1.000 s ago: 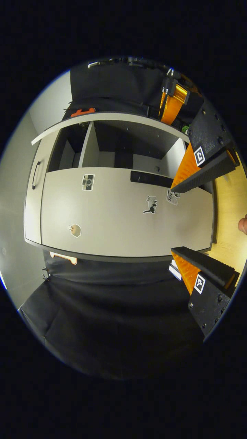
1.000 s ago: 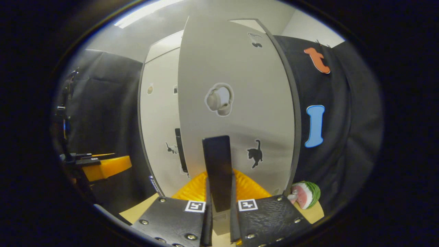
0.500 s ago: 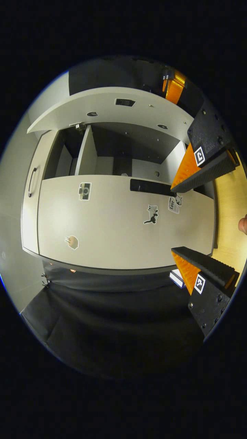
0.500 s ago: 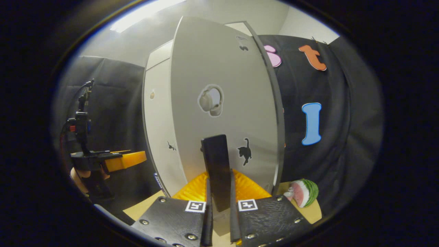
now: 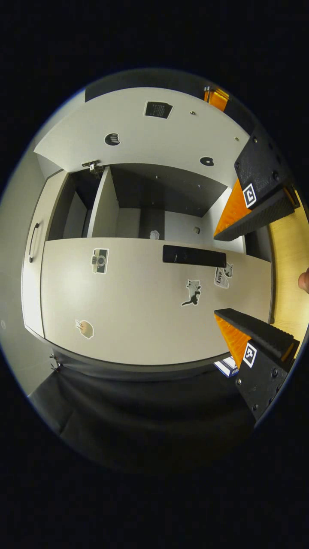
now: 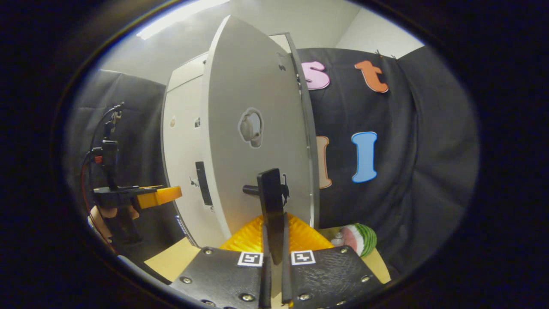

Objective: Open the right door of the double-door shoe cabinet with the right hand, and open the left door with the left hand.

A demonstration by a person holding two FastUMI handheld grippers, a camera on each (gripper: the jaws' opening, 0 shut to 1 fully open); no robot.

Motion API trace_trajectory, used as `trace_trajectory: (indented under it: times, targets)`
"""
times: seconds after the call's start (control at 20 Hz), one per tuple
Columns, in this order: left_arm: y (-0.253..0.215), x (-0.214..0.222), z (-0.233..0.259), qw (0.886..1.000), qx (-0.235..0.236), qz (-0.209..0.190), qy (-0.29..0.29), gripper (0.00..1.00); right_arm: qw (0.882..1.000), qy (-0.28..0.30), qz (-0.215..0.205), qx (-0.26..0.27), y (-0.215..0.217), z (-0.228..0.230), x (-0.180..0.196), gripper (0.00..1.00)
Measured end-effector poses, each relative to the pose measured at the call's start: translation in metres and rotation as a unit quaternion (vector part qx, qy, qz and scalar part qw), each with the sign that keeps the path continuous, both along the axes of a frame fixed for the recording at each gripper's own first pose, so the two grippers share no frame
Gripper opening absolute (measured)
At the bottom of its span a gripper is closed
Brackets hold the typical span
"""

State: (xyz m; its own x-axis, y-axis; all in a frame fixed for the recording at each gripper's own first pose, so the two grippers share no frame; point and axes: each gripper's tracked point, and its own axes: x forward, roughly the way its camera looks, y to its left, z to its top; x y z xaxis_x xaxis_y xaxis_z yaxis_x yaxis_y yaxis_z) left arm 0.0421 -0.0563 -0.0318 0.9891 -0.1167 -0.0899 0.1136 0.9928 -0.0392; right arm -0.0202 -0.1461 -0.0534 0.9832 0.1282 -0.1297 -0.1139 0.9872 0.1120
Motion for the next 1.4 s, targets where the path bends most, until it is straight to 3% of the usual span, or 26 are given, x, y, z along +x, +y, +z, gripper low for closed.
trace_trajectory:
  times: [0.1, 0.35, 0.65, 0.95, 1.2, 1.3, 1.4]
  targets:
    - [-0.008, 0.007, 0.001, 1.0, 0.0, -0.003, -0.002, 0.98, 1.0, 0.002, -0.016, 0.0, -0.017, 0.0, 0.0, 0.13]
    - [-0.021, 0.024, 0.003, 1.0, 0.001, -0.005, -0.004, 0.98, 0.999, 0.002, -0.046, -0.013, -0.059, 0.0, 0.007, 0.07]
    - [-0.029, 0.048, 0.007, 1.0, 0.008, 0.004, -0.01, 0.98, 0.998, 0.002, -0.029, 0.047, -0.069, 0.002, -0.001, 0.03]
    - [-0.025, 0.085, 0.006, 0.999, 0.031, 0.032, -0.016, 0.98, 0.999, -0.02, -0.034, 0.033, -0.075, 0.024, -0.022, 0.03]
    - [-0.021, 0.104, 0.001, 0.998, 0.043, 0.051, -0.014, 0.98, 0.996, -0.026, -0.077, 0.019, -0.11, 0.032, -0.037, 0.03]
    - [-0.023, 0.109, -0.001, 0.998, 0.045, 0.053, -0.012, 0.93, 0.995, -0.021, -0.092, 0.017, -0.121, 0.028, -0.041, 0.03]
    - [-0.025, 0.114, -0.005, 0.998, 0.047, 0.048, -0.004, 0.82, 0.995, -0.015, -0.101, 0.018, -0.128, 0.023, -0.045, 0.03]
